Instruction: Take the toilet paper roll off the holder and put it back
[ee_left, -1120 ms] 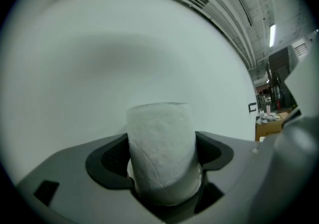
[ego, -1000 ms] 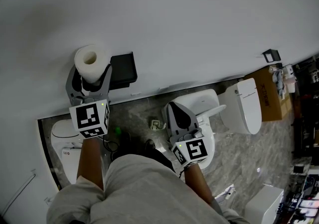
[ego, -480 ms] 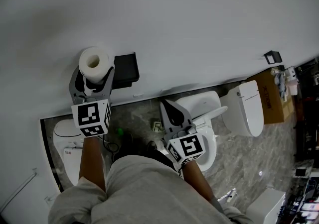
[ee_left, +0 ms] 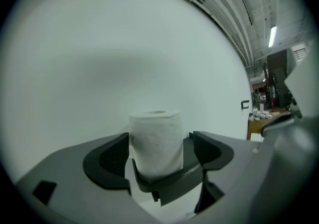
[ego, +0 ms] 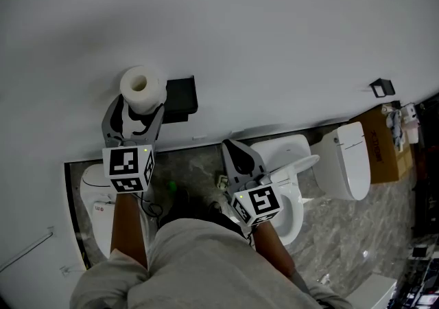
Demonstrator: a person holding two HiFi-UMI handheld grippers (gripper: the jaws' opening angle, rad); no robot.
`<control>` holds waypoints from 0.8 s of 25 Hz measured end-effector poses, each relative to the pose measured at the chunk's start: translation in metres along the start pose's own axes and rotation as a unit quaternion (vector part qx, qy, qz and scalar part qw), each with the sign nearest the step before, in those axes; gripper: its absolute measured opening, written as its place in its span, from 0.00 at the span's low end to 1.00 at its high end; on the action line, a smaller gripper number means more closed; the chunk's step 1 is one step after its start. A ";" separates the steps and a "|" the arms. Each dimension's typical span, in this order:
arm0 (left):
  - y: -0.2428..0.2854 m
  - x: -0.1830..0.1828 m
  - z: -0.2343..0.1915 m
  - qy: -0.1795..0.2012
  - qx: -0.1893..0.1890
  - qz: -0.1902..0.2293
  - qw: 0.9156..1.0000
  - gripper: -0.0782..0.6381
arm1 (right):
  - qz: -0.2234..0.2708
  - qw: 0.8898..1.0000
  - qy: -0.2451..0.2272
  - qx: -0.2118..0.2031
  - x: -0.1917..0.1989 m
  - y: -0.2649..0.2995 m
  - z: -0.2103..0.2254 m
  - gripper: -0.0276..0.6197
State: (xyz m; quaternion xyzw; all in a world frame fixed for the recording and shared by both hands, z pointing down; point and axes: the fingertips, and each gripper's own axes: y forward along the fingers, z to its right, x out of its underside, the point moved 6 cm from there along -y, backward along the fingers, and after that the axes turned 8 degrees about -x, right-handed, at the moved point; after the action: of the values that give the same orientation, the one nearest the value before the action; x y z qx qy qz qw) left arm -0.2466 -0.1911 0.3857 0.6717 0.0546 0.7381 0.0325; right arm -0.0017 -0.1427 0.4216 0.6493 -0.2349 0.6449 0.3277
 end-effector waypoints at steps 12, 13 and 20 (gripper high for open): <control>-0.073 -0.003 0.005 -0.008 -0.053 0.002 0.999 0.66 | 0.023 0.999 0.003 -0.048 -0.001 -0.021 0.003 0.05; -0.081 0.002 0.007 -0.013 -0.058 0.000 0.998 0.66 | 0.024 0.999 0.003 -0.048 0.000 -0.024 0.006 0.05; -0.129 0.052 0.033 0.004 -0.118 -0.045 0.992 0.41 | 0.025 0.997 0.012 -0.068 0.021 -0.034 0.018 0.05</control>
State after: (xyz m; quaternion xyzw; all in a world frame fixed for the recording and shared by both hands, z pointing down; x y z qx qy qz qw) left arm -0.2217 -0.0560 0.4242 0.6573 -0.0024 0.7396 0.1448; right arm 0.0361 -0.1307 0.4390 0.6119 -0.2907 0.6429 0.3573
